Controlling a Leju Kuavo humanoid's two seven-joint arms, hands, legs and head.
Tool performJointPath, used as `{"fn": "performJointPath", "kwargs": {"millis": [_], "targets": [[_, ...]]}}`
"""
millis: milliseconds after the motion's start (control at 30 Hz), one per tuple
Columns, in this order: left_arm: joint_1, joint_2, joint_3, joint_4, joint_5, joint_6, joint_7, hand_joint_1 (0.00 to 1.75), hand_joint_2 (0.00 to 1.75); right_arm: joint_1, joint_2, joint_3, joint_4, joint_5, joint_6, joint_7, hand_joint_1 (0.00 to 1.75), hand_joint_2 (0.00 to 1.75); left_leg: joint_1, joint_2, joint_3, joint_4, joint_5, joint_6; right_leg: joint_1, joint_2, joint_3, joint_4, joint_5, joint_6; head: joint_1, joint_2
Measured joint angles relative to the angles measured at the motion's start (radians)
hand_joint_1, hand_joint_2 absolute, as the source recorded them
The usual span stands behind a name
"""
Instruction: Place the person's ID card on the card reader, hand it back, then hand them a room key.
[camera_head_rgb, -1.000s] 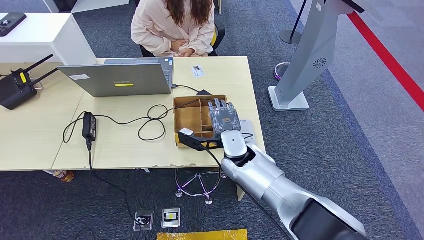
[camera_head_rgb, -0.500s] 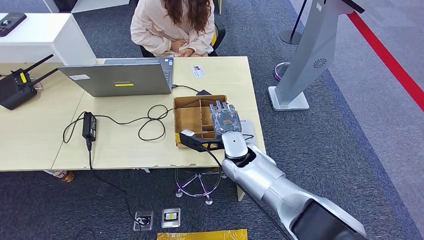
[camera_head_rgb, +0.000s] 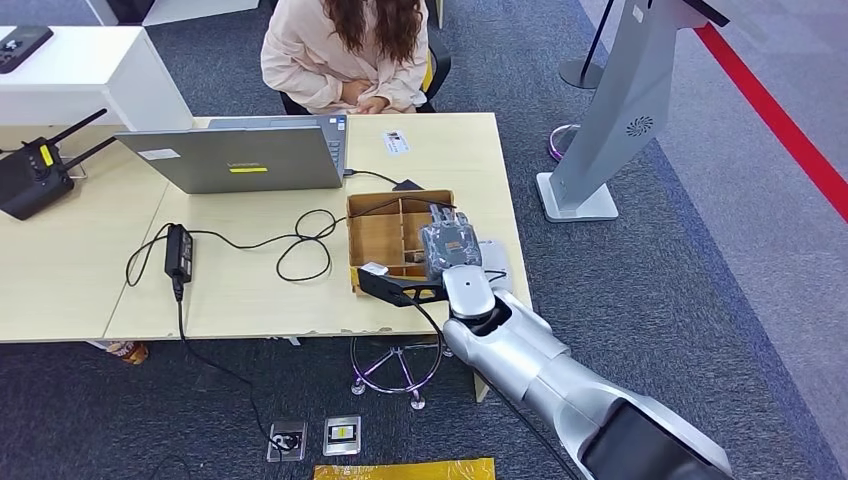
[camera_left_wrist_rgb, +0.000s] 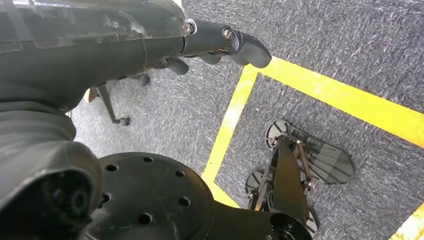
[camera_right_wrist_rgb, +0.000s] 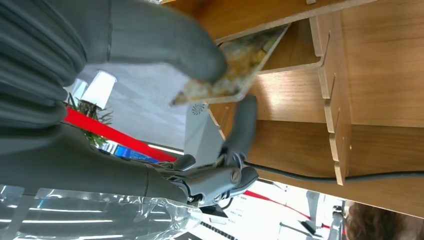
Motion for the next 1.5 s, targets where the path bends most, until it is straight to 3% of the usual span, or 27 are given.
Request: {"fn": "performJointPath", "kwargs": {"millis": [1233, 1500], "targets": [[0.000, 0.003, 0.000, 0.000, 0.000, 0.016, 0.016, 0.00, 0.00, 0.027, 0.008, 0.016, 0.006, -0.043, -0.034, -0.008, 1.75, 1.75, 0.000, 0.000, 0.000, 0.000, 0.000, 0.000, 0.000, 0.000, 0.000, 0.000, 0.000, 0.000, 0.000, 0.000], [0.000, 0.003, 0.000, 0.000, 0.000, 0.010, 0.002, 0.00, 0.00, -0.002, -0.002, 0.018, -0.025, 0.008, -0.029, 0.037, 1.75, 1.75, 0.000, 0.000, 0.000, 0.000, 0.000, 0.000, 0.000, 0.000, 0.000, 0.000, 0.000, 0.000, 0.000, 0.000]]}}
